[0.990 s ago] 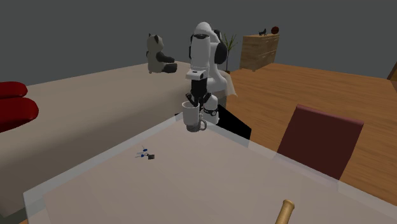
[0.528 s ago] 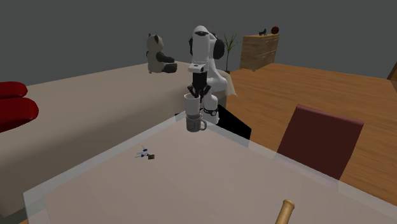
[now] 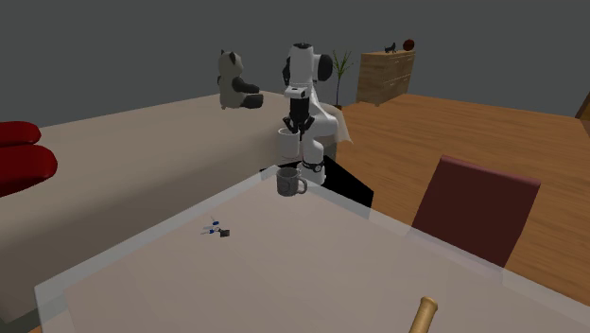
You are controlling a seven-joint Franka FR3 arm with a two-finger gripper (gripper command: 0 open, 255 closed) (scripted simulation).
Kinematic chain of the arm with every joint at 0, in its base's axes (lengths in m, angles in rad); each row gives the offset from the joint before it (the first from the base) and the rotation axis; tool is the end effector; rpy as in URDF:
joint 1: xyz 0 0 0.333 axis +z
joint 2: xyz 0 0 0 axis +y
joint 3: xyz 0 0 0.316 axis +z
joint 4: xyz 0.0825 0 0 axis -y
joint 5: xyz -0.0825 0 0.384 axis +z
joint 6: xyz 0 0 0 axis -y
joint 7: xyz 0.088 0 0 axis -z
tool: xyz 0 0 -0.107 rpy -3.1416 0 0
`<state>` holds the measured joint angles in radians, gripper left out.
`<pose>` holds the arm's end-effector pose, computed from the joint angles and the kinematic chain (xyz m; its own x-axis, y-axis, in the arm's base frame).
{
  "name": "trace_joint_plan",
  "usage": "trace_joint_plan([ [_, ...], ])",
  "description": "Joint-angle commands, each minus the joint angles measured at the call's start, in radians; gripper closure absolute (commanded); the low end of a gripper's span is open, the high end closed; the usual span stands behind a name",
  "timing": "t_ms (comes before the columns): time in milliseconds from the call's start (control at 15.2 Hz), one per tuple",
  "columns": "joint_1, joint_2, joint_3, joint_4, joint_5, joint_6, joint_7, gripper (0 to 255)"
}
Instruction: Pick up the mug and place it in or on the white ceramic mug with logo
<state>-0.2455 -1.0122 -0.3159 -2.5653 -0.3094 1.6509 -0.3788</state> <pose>0.2029 -0.1875 0.5446 0.9980 -0.0331 0.0537 -0.0367 -0.9970 0.0674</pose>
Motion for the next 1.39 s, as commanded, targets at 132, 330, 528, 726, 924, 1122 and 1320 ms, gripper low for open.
trace_joint_plan([
  [132,-0.014,-0.042,-0.007,-0.067,-0.014,0.022,0.001,255],
  [330,-0.021,-0.050,-0.018,-0.109,-0.025,0.057,0.004,255],
  [528,-0.027,-0.056,-0.030,-0.151,-0.038,0.093,0.007,255],
  [726,-0.034,-0.059,-0.042,-0.192,-0.051,0.129,0.009,255],
  [924,-0.041,-0.060,-0.056,-0.231,-0.066,0.167,0.011,255],
  [1122,-0.046,-0.059,-0.066,-0.257,-0.076,0.194,0.013,255],
  [1320,-0.047,-0.058,-0.066,-0.257,-0.076,0.194,0.013,255],
])
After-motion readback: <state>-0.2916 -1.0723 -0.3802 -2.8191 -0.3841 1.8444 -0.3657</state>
